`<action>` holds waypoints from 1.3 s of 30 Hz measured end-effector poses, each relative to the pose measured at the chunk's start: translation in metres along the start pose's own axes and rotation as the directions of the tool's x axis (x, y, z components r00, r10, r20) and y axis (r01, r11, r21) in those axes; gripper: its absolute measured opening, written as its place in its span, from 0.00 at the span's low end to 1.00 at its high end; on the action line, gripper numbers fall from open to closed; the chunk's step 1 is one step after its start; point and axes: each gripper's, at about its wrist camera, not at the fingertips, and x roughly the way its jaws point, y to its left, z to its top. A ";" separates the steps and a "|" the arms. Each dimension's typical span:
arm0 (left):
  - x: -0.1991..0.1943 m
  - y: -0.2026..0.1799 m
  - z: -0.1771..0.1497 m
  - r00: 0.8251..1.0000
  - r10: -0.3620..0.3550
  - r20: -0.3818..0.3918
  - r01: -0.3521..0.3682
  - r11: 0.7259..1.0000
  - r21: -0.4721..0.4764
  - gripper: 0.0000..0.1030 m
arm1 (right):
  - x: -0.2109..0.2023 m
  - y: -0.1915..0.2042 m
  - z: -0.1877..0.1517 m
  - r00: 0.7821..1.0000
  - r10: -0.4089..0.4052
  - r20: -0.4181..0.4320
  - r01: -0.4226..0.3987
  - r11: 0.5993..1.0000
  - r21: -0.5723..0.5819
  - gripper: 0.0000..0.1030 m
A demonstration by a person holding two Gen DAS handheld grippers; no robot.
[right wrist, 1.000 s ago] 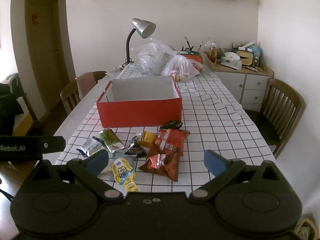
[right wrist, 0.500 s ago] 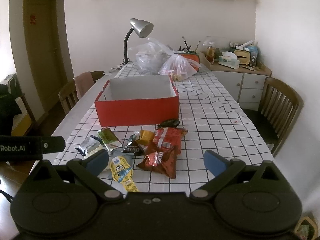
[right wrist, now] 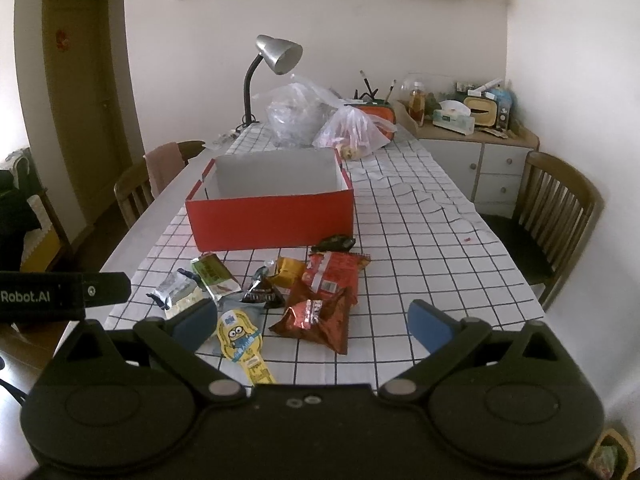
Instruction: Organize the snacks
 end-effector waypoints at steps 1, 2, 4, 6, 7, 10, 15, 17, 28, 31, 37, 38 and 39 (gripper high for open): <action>0.000 -0.001 -0.001 1.000 0.002 0.001 -0.002 1.000 -0.001 0.96 | 0.000 0.000 0.000 1.000 0.000 0.001 0.000 1.000 -0.001 0.99; 0.000 -0.001 -0.001 1.000 0.003 0.002 -0.003 1.000 0.001 0.96 | 0.000 0.000 -0.001 1.000 0.001 0.001 -0.001 1.000 0.000 0.99; 0.000 -0.001 -0.001 1.000 0.005 0.002 -0.005 1.000 0.003 0.96 | 0.001 0.000 -0.001 1.000 0.002 -0.001 -0.002 1.000 -0.001 0.99; 0.004 -0.001 -0.001 1.000 0.005 -0.003 -0.005 1.000 0.003 0.96 | 0.003 0.001 0.000 1.000 0.002 -0.005 -0.002 1.000 -0.002 0.98; 0.005 0.000 -0.001 1.000 0.003 -0.007 -0.003 1.000 0.002 0.96 | 0.004 0.001 -0.001 1.000 0.004 -0.008 -0.004 1.000 -0.002 0.98; 0.006 0.002 0.001 1.000 0.000 -0.009 0.000 1.000 0.002 0.96 | 0.008 0.002 0.002 1.000 0.005 -0.011 -0.005 1.000 -0.002 0.98; 0.012 0.004 0.006 1.000 -0.002 -0.016 0.002 1.000 0.002 0.96 | 0.012 0.004 0.004 1.000 0.010 -0.012 -0.010 1.000 -0.005 0.98; 0.017 0.004 0.009 1.000 -0.003 -0.025 0.003 1.000 0.003 0.96 | 0.016 0.003 0.006 1.000 0.010 -0.017 -0.010 1.000 -0.007 0.98; 0.064 0.028 0.011 0.992 0.035 -0.118 -0.039 0.998 -0.038 0.96 | 0.065 -0.008 -0.003 0.994 0.078 -0.080 -0.085 0.992 -0.089 0.96; 0.081 0.035 0.008 0.987 0.050 -0.153 -0.058 0.997 -0.049 0.96 | 0.084 -0.009 -0.012 0.990 0.090 -0.111 -0.104 0.986 -0.129 0.94; 0.118 0.044 0.009 0.972 0.067 -0.225 -0.087 0.993 -0.078 0.91 | 0.129 -0.012 -0.015 0.975 0.130 -0.180 -0.170 0.958 -0.231 0.90; 0.125 0.044 0.010 0.969 0.068 -0.239 -0.091 0.992 -0.084 0.90 | 0.136 -0.011 -0.015 0.973 0.131 -0.191 -0.178 0.951 -0.254 0.89; 0.131 0.045 0.010 0.966 0.064 -0.251 -0.089 0.992 -0.091 0.88 | 0.145 -0.011 -0.014 0.969 0.136 -0.204 -0.191 0.942 -0.277 0.88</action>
